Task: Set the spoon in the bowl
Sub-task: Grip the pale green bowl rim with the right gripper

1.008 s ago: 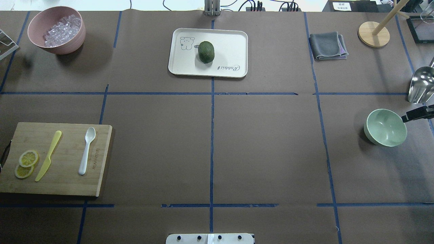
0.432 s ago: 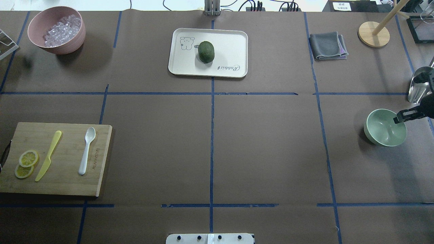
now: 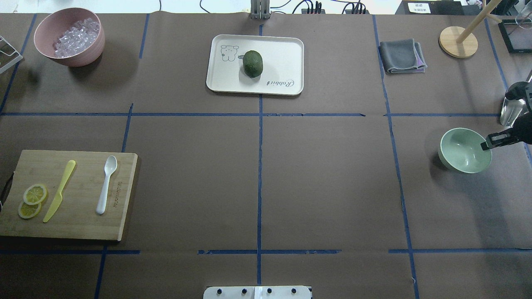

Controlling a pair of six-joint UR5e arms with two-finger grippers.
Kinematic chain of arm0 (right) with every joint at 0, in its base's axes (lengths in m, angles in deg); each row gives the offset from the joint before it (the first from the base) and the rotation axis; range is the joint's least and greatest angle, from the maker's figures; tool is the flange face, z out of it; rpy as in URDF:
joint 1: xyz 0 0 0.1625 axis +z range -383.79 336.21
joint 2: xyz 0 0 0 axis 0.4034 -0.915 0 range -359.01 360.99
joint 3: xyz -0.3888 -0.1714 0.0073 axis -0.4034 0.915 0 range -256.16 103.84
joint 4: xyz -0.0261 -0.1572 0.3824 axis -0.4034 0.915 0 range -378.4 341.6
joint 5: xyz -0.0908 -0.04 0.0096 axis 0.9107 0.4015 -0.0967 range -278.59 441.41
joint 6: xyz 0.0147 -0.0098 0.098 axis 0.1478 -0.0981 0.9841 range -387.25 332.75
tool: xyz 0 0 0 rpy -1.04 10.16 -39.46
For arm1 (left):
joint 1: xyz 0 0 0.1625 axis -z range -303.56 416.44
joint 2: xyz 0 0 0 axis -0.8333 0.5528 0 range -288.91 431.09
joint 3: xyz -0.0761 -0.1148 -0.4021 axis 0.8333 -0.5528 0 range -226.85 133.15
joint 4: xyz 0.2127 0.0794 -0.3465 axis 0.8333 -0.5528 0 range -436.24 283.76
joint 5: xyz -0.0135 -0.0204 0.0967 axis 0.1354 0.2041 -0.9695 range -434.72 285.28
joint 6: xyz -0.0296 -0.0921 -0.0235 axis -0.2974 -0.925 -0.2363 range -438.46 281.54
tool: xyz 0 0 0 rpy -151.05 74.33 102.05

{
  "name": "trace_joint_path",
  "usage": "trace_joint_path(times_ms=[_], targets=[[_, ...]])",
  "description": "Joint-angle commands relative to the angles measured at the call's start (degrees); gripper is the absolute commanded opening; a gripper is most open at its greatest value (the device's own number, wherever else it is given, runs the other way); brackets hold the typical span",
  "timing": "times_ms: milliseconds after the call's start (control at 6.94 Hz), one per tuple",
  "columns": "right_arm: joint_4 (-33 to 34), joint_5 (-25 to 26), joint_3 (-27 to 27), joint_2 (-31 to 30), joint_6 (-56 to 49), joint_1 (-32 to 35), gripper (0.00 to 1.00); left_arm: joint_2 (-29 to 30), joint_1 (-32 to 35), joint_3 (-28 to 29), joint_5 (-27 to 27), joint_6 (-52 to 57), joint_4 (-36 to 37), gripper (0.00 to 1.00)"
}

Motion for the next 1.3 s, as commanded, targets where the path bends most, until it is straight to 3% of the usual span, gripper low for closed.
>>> trace_joint_path(times_ms=[0,144,576,864,1152], targets=[[1.15,0.14,-5.1,4.89,12.29,-3.54,0.0,0.05,0.0,-0.11,-0.07,-0.09,0.03,1.0],[5.51,0.4,-6.33,10.58,16.97,-5.48,0.0,0.14,0.0,-0.29,-0.07,-0.09,0.03,1.0],[25.97,10.39,-10.21,27.19,26.91,-16.97,0.0,0.49,0.0,-0.29,-0.33,0.34,-0.06,1.0],[27.88,18.83,-9.78,32.76,37.35,-26.81,0.0,1.1,0.0,-0.38,-0.51,0.26,-3.11,1.0],[27.97,26.3,-8.64,34.45,43.09,-33.94,0.0,1.11,-0.09,-0.29,-0.5,0.0,-6.64,1.0]])
